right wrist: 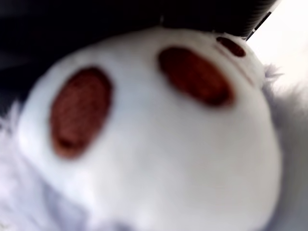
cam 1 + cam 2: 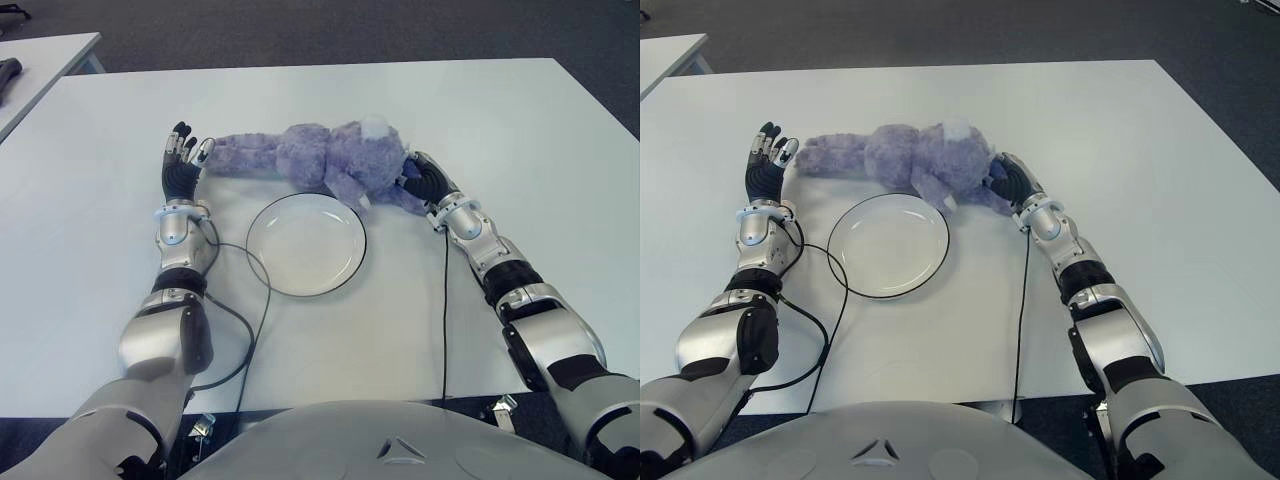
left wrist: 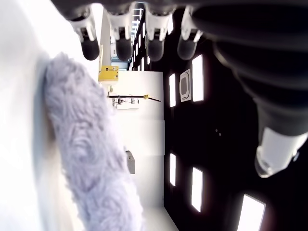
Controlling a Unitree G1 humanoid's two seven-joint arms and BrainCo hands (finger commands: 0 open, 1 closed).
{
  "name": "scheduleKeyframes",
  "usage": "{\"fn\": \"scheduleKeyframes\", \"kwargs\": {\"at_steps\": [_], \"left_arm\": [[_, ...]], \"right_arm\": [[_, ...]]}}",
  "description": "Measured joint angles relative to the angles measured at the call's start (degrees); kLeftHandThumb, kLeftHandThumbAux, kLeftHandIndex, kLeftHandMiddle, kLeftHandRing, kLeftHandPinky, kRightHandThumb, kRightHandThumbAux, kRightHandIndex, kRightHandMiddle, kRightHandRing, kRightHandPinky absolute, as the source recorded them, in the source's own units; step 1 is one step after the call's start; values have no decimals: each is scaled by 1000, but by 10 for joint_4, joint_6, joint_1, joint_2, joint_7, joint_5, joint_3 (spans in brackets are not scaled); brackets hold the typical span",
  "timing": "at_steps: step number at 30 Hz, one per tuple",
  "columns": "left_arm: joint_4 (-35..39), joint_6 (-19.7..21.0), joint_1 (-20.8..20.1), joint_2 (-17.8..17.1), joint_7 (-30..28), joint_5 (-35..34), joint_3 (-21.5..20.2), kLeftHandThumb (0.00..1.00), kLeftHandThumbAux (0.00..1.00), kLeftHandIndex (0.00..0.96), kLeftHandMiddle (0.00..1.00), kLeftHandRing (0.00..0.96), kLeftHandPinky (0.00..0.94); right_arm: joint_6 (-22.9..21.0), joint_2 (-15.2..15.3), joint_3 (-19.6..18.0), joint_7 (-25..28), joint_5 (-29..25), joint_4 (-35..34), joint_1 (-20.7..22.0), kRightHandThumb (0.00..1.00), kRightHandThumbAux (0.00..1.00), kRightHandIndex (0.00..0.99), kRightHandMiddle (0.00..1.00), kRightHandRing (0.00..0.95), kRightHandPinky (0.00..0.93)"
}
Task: Put the doll into the plate.
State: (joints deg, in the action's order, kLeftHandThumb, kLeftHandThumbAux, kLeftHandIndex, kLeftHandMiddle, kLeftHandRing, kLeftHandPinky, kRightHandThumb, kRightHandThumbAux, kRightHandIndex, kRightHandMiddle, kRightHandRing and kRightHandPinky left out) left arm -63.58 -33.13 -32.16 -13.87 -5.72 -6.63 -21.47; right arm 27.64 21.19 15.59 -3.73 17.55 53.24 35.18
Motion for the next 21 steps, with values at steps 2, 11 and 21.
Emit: {"fn": "scheduleKeyframes", "kwargs": {"at_steps": [2,11,21], "left_arm": [[0,0,0,0,0,0,0,0,579,4,43,29,38],[0,0,0,0,0,0,0,0,577,4,45,30,37],[0,0,0,0,0,0,0,0,579,0,42,30,38]], "right_arm": [[0,-3,-6,-2,0,5,2,715,712,440,883,866,866],[-5,-13,-36,-8,-2,33,18,713,713,441,869,860,849],[-30,-17,-71,-12,-12,77,56,708,715,441,857,857,842]]}}
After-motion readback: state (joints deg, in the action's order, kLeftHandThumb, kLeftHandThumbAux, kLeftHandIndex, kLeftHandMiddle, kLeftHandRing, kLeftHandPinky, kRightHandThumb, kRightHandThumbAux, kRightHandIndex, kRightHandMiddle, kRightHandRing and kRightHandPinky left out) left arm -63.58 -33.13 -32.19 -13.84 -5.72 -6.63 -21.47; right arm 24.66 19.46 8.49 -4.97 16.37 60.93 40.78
